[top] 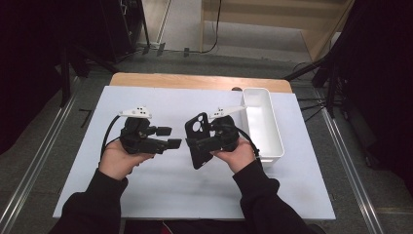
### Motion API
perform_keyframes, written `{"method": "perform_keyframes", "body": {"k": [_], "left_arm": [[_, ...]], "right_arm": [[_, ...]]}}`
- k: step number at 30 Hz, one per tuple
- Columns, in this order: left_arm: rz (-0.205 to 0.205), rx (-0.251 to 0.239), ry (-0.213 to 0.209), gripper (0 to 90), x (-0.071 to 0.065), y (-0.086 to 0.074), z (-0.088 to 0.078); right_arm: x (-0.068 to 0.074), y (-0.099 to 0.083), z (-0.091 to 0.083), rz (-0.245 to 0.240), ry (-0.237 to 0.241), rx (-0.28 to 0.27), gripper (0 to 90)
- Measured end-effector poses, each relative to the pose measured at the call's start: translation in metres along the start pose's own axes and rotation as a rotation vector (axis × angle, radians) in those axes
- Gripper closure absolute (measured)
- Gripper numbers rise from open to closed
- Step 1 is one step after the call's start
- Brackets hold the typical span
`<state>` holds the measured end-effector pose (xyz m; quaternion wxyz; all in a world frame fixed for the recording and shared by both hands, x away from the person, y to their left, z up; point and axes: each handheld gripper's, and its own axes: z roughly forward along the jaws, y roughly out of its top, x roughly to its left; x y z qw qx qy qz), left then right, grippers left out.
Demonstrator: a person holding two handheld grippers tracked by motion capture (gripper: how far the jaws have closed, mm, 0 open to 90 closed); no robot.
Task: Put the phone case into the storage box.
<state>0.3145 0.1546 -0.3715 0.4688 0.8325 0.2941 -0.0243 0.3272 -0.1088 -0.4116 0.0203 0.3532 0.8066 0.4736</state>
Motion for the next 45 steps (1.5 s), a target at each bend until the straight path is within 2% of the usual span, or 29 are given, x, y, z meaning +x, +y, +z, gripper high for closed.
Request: {"method": "perform_keyframes", "body": {"k": [2, 3, 8, 12, 19, 27, 30, 33, 36, 42, 45], "left_arm": [[0.008, 0.007, -0.007, 31.9, 0.0, -0.001, 0.001], [0.014, 0.015, -0.041, 29.6, 0.002, -0.002, 0.001], [0.036, 0.041, -0.031, 29.5, 0.005, -0.007, 0.003], [0.03, 0.051, -0.043, 29.5, 0.009, -0.014, 0.006], [0.038, 0.069, -0.028, 29.6, 0.015, -0.029, 0.012], [0.024, 0.064, -0.023, 29.6, 0.019, -0.046, 0.016], [0.042, 0.066, -0.001, 29.6, 0.019, -0.052, 0.017], [0.04, 0.061, -0.001, 29.6, 0.018, -0.056, 0.018], [0.061, 0.057, 0.011, 29.6, 0.018, -0.063, 0.018], [0.045, 0.063, 0.027, 29.6, 0.018, -0.076, 0.018], [0.019, 0.057, 0.032, 29.6, 0.021, -0.086, 0.015]], "right_arm": [[-0.001, 0.0, -0.001, -0.004, 0.006, -0.002, 13.5], [-0.002, 0.001, -0.004, -0.011, 0.023, 0.003, 13.5], [-0.006, 0.001, -0.009, -0.016, 0.067, 0.011, 13.4], [-0.011, 0.001, -0.012, -0.028, 0.069, 0.018, 13.4], [-0.014, 0.0, -0.015, -0.033, 0.1, 0.028, 13.4], [-0.019, 0.0, -0.022, -0.02, 0.113, 0.034, 13.4], [-0.02, 0.0, -0.024, -0.019, 0.108, 0.038, 13.4], [-0.02, 0.001, -0.026, -0.022, 0.11, 0.038, 13.4], [-0.02, -0.001, -0.03, -0.013, 0.114, 0.039, 13.4], [-0.021, -0.001, -0.034, -0.009, 0.104, 0.037, 13.4], [-0.022, -0.001, -0.04, 0.003, 0.095, 0.024, 13.4]]}}
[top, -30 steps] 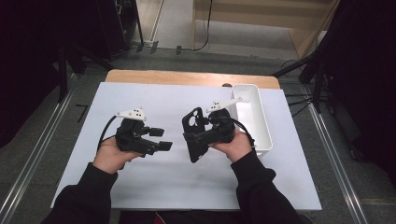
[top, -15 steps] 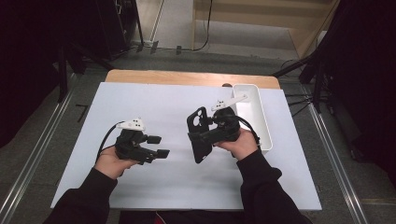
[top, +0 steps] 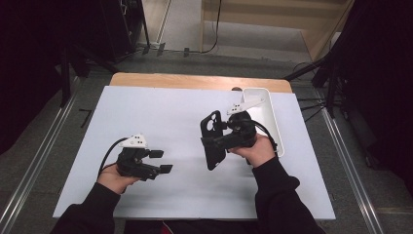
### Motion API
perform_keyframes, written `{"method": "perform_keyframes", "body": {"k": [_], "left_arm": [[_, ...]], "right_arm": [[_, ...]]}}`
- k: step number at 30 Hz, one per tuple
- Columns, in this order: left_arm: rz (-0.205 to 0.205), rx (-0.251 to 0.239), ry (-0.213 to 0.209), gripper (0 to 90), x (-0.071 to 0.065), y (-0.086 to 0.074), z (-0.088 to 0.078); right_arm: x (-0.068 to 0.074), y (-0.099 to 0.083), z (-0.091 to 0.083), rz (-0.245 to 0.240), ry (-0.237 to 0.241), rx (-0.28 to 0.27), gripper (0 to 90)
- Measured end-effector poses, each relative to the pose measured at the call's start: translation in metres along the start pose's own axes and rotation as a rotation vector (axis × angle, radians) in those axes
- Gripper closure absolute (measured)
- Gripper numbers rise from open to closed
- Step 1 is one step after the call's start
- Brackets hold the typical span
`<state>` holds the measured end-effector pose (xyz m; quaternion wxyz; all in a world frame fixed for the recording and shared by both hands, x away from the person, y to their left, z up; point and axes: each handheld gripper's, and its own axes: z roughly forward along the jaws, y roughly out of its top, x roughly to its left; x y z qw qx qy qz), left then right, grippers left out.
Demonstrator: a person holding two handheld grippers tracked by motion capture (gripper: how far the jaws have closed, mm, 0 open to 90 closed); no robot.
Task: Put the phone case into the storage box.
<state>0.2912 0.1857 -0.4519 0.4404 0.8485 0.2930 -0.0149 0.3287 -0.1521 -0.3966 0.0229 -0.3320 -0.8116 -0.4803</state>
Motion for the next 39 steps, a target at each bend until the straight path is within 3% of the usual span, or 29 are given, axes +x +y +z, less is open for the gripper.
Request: {"method": "perform_keyframes", "body": {"k": [13, 31, 39], "left_arm": [[-0.031, 0.011, 0.027, 29.6, 0.005, -0.015, -0.009], [-0.049, 0.008, 0.033, 29.6, 0.007, -0.022, -0.014], [-0.056, 0.007, 0.038, 29.6, 0.006, -0.025, -0.017]], "right_arm": [[-0.001, 0.007, -0.022, 0.025, -0.044, -0.027, 13.4], [-0.022, 0.013, -0.07, 0.108, -0.07, -0.129, 13.4], [-0.029, 0.015, -0.079, 0.137, -0.085, -0.149, 13.5]]}}
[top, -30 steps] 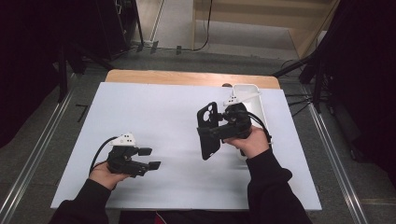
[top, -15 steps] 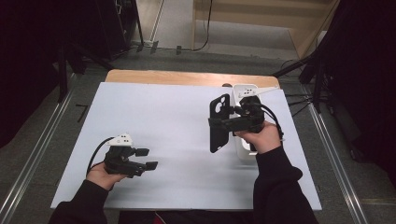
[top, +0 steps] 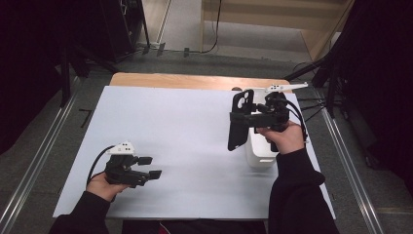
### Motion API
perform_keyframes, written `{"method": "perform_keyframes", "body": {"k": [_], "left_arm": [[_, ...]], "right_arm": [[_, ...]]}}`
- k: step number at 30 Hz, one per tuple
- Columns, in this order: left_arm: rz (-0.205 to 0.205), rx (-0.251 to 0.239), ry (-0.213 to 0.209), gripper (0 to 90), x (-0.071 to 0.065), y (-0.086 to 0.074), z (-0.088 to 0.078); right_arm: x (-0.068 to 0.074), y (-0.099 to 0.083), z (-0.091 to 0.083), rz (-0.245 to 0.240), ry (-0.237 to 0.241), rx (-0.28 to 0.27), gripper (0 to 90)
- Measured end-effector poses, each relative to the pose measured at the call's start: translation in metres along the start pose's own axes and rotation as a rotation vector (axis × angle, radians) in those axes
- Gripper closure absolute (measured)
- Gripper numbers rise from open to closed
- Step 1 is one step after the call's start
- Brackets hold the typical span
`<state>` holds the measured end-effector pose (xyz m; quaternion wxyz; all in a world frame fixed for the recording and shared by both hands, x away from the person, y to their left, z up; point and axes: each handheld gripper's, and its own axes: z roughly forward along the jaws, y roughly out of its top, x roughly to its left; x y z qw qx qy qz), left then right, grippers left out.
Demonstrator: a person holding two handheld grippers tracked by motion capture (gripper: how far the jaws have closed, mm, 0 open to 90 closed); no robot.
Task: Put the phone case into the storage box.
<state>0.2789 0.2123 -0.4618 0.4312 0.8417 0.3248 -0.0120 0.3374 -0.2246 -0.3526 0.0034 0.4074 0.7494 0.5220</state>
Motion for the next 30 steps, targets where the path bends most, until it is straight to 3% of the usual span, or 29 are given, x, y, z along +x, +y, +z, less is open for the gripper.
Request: {"method": "perform_keyframes", "body": {"k": [16, 22, 30], "left_arm": [[0.007, 0.017, -0.01, 29.6, -0.001, 0.0, -0.001], [0.006, 0.02, -0.014, 29.6, -0.001, 0.0, 0.0], [0.011, 0.014, -0.02, 29.6, 0.0, 0.0, 0.0]], "right_arm": [[-0.02, 0.001, -0.017, 0.067, -0.097, -0.076, 13.5], [-0.03, -0.001, -0.023, 0.108, -0.158, -0.108, 13.6], [-0.036, -0.001, -0.019, 0.114, -0.239, -0.108, 13.6]]}}
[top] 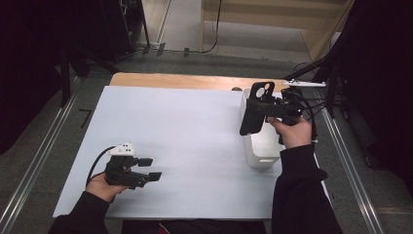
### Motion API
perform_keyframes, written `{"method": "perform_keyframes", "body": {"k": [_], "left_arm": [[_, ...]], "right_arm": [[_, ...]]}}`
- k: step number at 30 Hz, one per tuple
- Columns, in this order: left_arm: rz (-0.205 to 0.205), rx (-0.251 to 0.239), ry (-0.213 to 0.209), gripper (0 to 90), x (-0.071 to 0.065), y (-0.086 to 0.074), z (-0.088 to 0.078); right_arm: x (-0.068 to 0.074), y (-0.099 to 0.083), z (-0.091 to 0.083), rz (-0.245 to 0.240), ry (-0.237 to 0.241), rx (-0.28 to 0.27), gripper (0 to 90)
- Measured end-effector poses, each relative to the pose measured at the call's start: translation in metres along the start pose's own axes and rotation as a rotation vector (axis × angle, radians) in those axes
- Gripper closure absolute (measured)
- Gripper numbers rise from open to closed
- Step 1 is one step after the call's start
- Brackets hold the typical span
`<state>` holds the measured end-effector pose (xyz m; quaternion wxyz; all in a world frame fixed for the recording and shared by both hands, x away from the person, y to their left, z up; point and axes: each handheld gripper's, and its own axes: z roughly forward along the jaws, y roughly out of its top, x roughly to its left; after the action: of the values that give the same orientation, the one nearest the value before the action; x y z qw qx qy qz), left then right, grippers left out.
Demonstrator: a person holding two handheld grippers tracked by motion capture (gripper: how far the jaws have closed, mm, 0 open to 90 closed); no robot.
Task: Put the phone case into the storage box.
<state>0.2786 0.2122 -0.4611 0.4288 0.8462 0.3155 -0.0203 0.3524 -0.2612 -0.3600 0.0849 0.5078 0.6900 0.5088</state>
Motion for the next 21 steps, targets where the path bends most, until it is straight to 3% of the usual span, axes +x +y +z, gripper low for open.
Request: {"method": "perform_keyframes", "body": {"k": [10, 13, 21], "left_arm": [[0.003, 0.007, -0.006, 29.5, 0.002, 0.001, 0.003], [0.002, 0.007, -0.007, 29.5, 0.002, 0.001, 0.003], [0.004, 0.009, -0.016, 29.6, 0.001, 0.001, 0.003]], "right_arm": [[-0.012, 0.012, 0.006, 0.024, -0.076, -0.016, 13.6], [-0.015, 0.016, 0.008, 0.034, -0.075, -0.017, 13.5], [-0.025, 0.034, 0.016, 0.0, -0.143, -0.036, 13.6]]}}
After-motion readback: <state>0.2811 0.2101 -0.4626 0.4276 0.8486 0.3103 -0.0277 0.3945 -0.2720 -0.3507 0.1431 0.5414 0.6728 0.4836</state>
